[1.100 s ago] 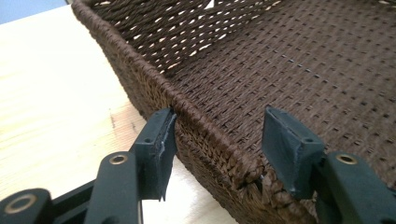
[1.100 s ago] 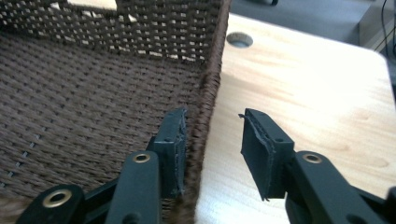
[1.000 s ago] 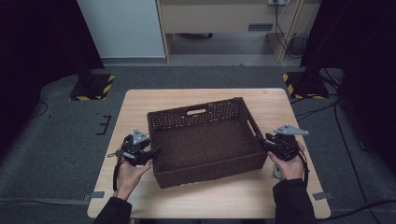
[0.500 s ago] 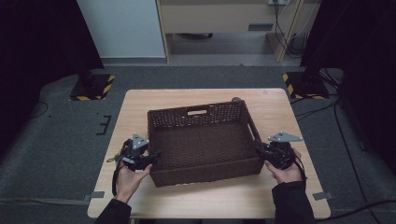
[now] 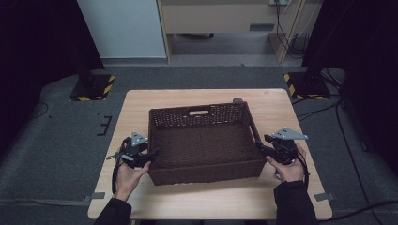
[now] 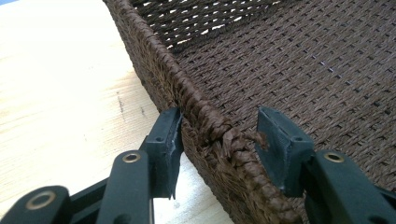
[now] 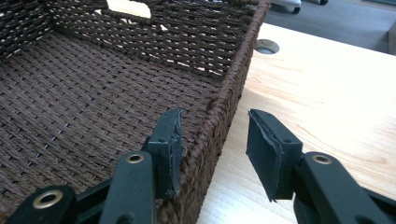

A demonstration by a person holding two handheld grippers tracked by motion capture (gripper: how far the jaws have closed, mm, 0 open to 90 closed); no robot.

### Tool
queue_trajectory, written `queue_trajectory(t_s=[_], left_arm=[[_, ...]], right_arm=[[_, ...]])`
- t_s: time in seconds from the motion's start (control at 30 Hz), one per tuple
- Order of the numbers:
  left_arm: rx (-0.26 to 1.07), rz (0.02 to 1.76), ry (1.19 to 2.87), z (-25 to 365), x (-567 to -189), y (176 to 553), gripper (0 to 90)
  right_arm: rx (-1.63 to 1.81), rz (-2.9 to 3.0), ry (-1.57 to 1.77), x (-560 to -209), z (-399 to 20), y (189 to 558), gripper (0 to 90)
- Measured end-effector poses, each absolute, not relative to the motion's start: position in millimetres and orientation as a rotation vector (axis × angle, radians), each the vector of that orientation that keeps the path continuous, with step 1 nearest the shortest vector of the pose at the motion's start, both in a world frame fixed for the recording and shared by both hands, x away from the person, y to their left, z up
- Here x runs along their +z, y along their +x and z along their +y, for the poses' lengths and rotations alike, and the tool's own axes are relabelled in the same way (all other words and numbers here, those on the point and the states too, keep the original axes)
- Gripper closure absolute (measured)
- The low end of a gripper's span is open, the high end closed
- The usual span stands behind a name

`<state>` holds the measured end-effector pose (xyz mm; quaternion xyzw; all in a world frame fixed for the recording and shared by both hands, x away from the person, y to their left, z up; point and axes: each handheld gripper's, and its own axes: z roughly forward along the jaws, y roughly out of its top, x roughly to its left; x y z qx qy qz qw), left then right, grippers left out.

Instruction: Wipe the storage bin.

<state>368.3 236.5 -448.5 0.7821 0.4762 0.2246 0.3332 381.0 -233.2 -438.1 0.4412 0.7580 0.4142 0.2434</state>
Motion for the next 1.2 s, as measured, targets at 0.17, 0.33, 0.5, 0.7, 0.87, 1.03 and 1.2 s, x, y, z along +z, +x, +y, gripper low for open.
queue_trajectory(t_s=[0.17,0.33,0.5,0.7,0.87,1.03,1.2], left_arm=[[0.597,1.24,2.051,239,-448,372,51.5],[0.576,1.245,2.032,242,-449,375,52.0],[0.582,1.246,2.03,242,-448,376,52.5],[0.6,1.265,2.024,242,-446,371,52.6],[0.599,1.294,2.005,247,-447,369,47.1],[0.586,1.299,1.999,250,-448,369,48.5],[0.557,1.284,2.007,249,-447,370,59.9]], right_arm=[[1.121,2.076,1.197,-442,-229,384,53.5],[1.121,2.097,1.201,-445,-223,386,58.9],[1.115,2.127,1.238,-446,-221,387,65.4],[1.092,2.124,1.277,-445,-218,379,67.6],[1.092,2.107,1.305,-445,-214,372,67.8],[1.078,2.105,1.308,-444,-211,369,67.8],[1.085,2.115,1.313,-441,-211,370,65.4]])
